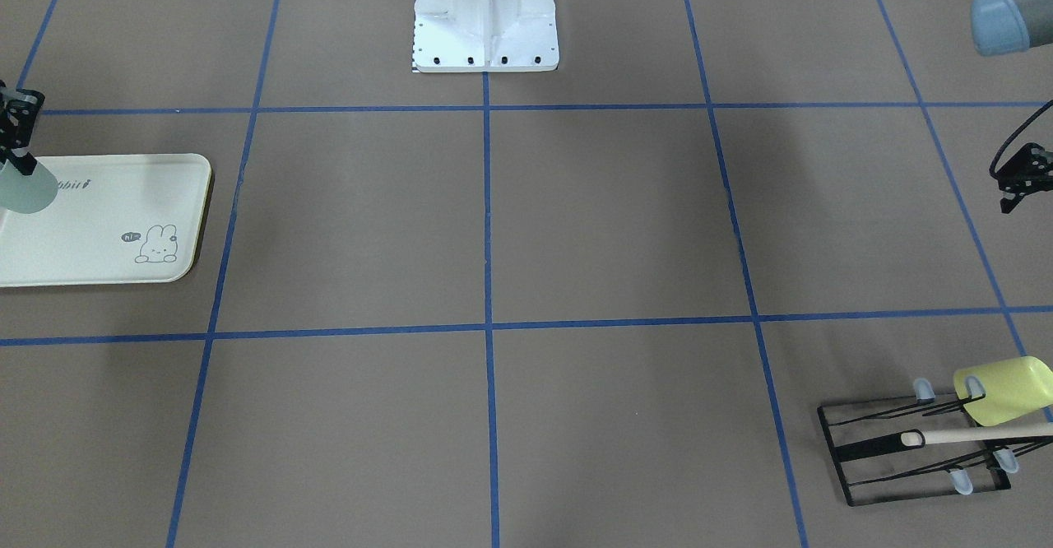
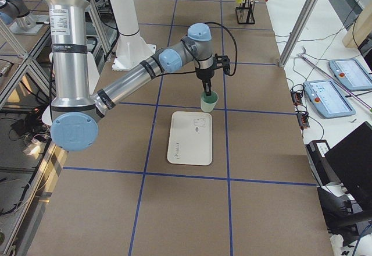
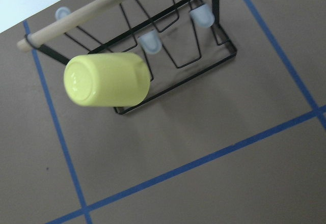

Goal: Left arm grabs green cup and hands to right arm on tray

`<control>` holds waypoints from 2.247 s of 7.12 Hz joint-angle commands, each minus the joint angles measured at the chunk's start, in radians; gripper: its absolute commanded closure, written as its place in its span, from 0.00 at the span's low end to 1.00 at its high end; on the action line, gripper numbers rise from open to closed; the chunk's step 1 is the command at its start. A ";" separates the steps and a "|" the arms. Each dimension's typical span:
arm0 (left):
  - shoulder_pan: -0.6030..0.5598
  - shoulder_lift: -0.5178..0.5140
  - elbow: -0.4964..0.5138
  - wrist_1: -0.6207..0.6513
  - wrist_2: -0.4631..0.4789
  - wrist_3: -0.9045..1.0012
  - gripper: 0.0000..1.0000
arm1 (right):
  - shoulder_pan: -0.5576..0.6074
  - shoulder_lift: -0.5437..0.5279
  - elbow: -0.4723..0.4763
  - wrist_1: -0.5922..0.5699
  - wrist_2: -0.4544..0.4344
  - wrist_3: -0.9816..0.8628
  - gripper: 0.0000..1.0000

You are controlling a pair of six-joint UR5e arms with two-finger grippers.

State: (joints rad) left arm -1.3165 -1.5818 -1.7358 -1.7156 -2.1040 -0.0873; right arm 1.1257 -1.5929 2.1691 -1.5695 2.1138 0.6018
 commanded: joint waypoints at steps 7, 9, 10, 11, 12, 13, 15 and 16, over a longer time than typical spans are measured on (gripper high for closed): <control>-0.259 0.184 0.068 -0.001 -0.269 0.078 0.00 | -0.268 -0.078 -0.215 0.412 -0.265 0.347 1.00; -0.259 0.183 0.068 -0.001 -0.264 0.078 0.00 | -0.311 -0.117 -0.279 0.573 -0.325 0.433 1.00; -0.259 0.183 0.068 -0.001 -0.266 0.078 0.00 | -0.313 -0.124 -0.281 0.574 -0.328 0.434 1.00; -0.259 0.181 0.070 -0.001 -0.266 0.078 0.00 | -0.311 -0.130 -0.279 0.574 -0.321 0.432 1.00; -0.259 0.178 0.076 -0.002 -0.266 0.078 0.00 | -0.311 -0.130 -0.278 0.574 -0.318 0.432 0.52; -0.257 0.178 0.078 -0.002 -0.266 0.078 0.00 | -0.313 -0.128 -0.278 0.574 -0.321 0.431 0.04; -0.257 0.186 0.078 -0.007 -0.266 0.078 0.00 | -0.311 -0.116 -0.269 0.574 -0.322 0.420 0.00; -0.257 0.184 0.081 -0.007 -0.266 0.078 0.00 | -0.307 -0.111 -0.246 0.563 -0.308 0.412 0.00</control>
State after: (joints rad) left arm -1.5740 -1.3989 -1.6573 -1.7213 -2.3700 -0.0092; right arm 0.8152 -1.7119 1.9032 -0.9978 1.7953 1.0237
